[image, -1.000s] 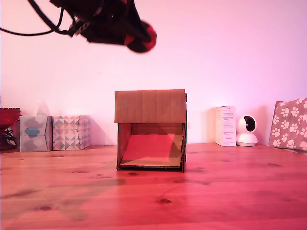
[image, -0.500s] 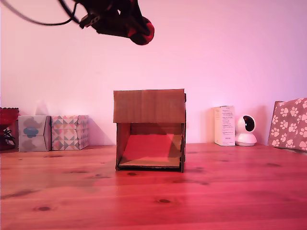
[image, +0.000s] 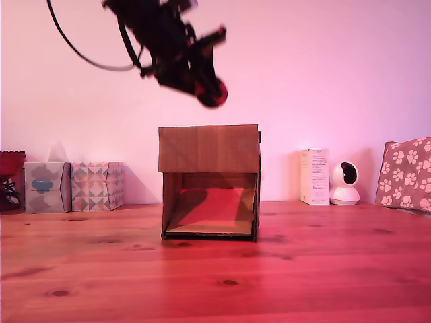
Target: Drop the footbag into the cardboard dice tower
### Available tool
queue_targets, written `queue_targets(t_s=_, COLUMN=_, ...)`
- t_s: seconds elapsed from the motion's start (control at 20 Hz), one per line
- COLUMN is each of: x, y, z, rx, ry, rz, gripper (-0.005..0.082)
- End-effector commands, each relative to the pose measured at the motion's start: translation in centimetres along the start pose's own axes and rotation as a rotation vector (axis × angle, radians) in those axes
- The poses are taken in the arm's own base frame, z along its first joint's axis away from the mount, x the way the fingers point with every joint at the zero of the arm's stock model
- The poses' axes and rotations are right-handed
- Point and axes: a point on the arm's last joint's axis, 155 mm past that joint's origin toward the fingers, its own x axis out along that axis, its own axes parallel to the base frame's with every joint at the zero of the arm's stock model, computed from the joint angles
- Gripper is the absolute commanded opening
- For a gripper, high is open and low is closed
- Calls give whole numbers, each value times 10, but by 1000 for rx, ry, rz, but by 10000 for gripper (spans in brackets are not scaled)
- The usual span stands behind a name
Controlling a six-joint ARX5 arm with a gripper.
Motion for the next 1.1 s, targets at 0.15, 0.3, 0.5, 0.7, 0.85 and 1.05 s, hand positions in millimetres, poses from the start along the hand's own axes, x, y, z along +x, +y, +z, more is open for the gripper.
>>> queue_targets(t_s=0.15, x=6, y=6, z=-2, rx=12, ry=5, rz=6, gripper=411)
queue_targets(t_s=0.3, x=5, y=6, z=1, rx=34, ry=4, rz=6, gripper=725)
queue_targets(t_s=0.5, x=-5, y=2, z=-2, rx=36, ry=50, rz=2, gripper=518)
queue_targets(t_s=0.7, x=-20, y=-11, z=-21, rx=12, ry=140, rz=-56, gripper=-32)
queue_targets(t_s=0.85, x=-29, y=-21, z=-23, rx=6, ry=147, rz=-97, gripper=-18)
queue_targets(t_s=1.05, x=-40, y=-24, z=-31, rx=16, ry=106, rz=-100, gripper=-19)
